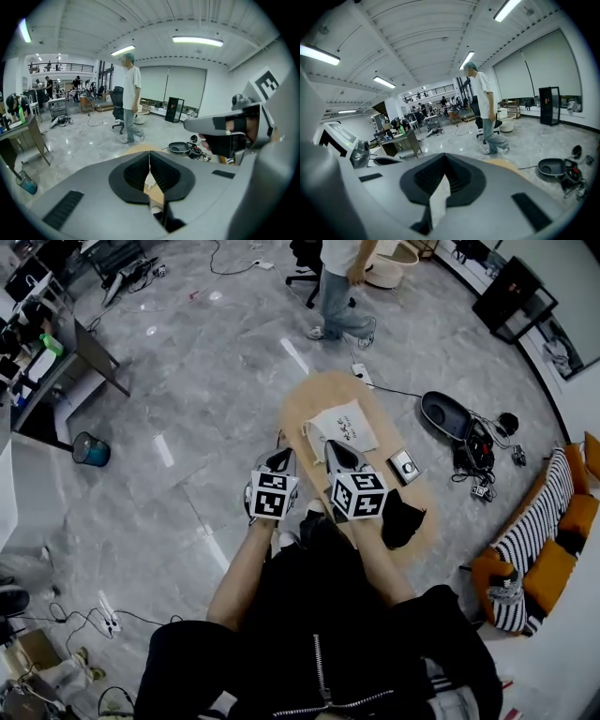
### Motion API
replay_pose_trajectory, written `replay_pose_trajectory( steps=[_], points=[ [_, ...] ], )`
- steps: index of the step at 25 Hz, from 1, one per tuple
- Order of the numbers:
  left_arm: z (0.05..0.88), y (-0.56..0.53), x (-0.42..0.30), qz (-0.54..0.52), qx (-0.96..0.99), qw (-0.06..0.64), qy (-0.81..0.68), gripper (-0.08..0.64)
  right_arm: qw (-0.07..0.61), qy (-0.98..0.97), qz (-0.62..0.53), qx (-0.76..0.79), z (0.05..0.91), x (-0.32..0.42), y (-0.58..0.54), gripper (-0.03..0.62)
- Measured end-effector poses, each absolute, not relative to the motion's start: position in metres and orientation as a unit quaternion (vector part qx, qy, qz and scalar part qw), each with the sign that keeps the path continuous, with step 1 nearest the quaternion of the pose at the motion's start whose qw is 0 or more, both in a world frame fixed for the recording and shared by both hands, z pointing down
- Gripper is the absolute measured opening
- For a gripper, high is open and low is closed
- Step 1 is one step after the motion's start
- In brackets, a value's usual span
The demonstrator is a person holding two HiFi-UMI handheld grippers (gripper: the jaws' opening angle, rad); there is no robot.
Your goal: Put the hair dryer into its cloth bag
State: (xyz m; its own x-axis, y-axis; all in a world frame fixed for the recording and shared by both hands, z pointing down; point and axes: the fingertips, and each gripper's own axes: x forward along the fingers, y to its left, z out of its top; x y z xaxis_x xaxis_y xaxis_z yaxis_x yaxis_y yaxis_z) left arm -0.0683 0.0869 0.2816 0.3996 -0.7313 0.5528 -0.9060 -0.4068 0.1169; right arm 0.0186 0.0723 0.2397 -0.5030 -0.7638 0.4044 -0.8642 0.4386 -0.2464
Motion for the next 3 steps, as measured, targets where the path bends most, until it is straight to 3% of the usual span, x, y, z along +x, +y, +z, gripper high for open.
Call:
replay_pose_trajectory(
  steps=[3],
  points=[
    [0.286,0.105,-0.071,0.215,0.807,0.218,-0.504,0.014,0.128,-0.839,0.227,0.477,0.248,0.014,0.093,0.008]
  ],
)
